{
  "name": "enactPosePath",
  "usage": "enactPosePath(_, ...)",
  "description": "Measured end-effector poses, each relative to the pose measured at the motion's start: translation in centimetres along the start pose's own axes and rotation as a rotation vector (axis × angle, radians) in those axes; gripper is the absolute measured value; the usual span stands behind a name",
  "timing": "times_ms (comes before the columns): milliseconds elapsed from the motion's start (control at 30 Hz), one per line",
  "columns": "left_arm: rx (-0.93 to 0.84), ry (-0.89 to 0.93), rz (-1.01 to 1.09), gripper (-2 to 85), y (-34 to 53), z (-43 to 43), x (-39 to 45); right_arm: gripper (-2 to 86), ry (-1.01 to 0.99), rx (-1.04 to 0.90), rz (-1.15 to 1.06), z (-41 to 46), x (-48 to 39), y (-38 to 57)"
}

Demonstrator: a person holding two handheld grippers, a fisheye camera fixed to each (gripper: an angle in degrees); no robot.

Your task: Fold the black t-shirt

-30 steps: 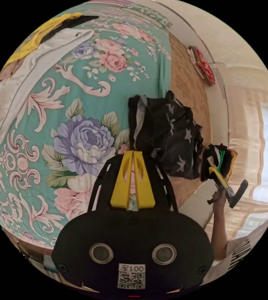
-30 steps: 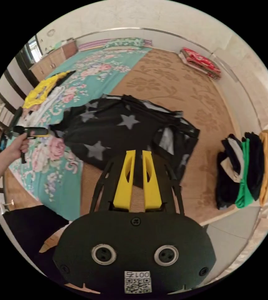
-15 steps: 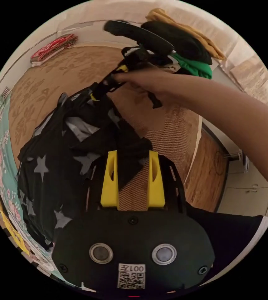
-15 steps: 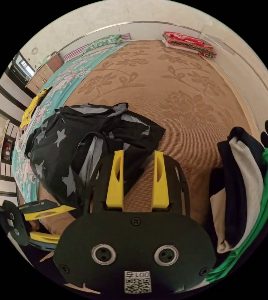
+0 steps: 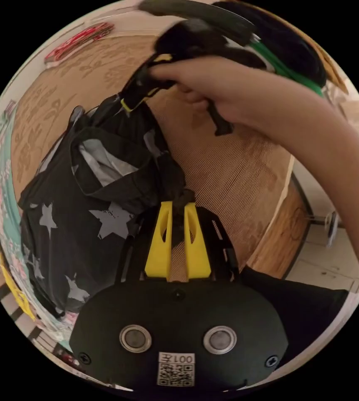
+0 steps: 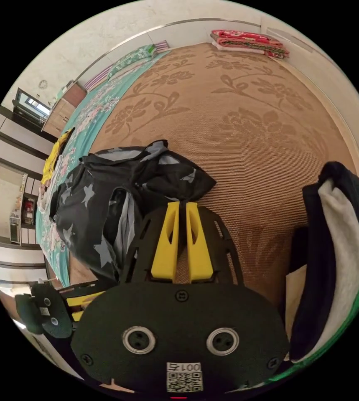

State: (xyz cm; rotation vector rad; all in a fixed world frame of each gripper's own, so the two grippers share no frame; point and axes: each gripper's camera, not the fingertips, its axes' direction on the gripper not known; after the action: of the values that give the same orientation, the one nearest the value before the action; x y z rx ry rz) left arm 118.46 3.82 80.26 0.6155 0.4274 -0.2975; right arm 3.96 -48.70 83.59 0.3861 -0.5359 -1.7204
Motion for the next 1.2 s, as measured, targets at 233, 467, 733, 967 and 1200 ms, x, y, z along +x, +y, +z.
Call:
enactPosePath(233,0.226,0.29,0.042,0.5,0.0,-7.4,0.6,1.9,0.294,-0.055,-0.026,-7.2,2.4,0.9)
enactPosePath(467,0.471,0.491,-0.284,0.4,8.8,-16.1,-13.2,2.5,0.023,0.12,-0.304,-12.5,-5.7,-5.2)
enactPosePath(733,0.403,0.31,-0.749,0.8,26.6,-16.6,-33.7,5.2,-0.264,-0.004,-0.574,0.5,-19.2,-11.5)
enactPosePath(967,0.444,0.641,-0.899,2.6,35.4,-14.9,-41.5,8.3,-0.167,0.046,-0.256,-1.0,-11.6,-7.3)
enactPosePath(1200,0.44,0.911,-1.009,8.4,38.5,-16.2,-44.6,14.5,-0.12,-0.217,0.038,3.1,-6.5,1.9)
